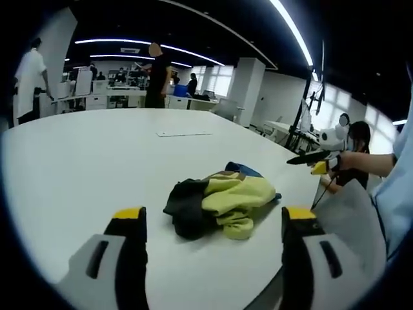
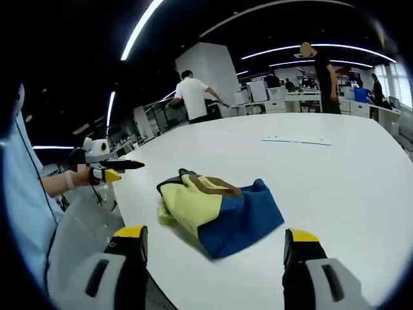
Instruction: Fold the garment on the visible template until the final outline fits inside the template.
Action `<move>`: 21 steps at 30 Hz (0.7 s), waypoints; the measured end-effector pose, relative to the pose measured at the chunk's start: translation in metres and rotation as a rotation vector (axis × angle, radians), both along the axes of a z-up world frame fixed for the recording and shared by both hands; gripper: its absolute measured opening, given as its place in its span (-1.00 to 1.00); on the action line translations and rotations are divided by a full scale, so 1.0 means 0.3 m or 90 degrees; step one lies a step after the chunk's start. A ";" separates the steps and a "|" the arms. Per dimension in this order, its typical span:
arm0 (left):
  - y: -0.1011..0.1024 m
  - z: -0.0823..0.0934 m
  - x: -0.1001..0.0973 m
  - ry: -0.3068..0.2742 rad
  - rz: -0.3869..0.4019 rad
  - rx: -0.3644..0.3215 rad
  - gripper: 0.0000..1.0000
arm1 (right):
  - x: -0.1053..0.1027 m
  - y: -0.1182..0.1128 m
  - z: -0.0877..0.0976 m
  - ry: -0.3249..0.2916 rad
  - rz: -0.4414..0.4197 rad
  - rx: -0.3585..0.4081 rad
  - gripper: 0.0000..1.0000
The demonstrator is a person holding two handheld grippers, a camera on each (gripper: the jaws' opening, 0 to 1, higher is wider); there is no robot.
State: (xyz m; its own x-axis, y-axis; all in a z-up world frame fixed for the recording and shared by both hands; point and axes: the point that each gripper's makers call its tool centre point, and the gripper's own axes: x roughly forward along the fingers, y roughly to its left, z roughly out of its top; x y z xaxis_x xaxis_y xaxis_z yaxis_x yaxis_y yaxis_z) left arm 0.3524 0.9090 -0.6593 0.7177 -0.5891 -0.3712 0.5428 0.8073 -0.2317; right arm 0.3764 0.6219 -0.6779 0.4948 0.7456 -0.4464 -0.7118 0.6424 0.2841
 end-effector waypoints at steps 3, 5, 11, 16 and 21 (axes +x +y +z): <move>0.000 -0.004 0.004 0.003 0.000 0.002 0.66 | 0.002 -0.004 -0.001 0.002 -0.003 0.003 0.74; 0.000 -0.004 0.008 0.003 0.002 0.001 0.64 | 0.005 -0.008 -0.004 0.002 -0.005 0.004 0.73; -0.005 -0.004 0.015 0.002 -0.001 0.004 0.61 | -0.001 -0.010 -0.011 0.007 -0.007 0.009 0.72; -0.009 -0.005 0.012 0.003 -0.003 0.005 0.60 | -0.009 -0.008 -0.019 0.011 -0.007 0.008 0.72; -0.003 -0.011 0.004 0.004 -0.003 0.010 0.58 | -0.012 -0.007 -0.022 0.013 -0.006 0.009 0.71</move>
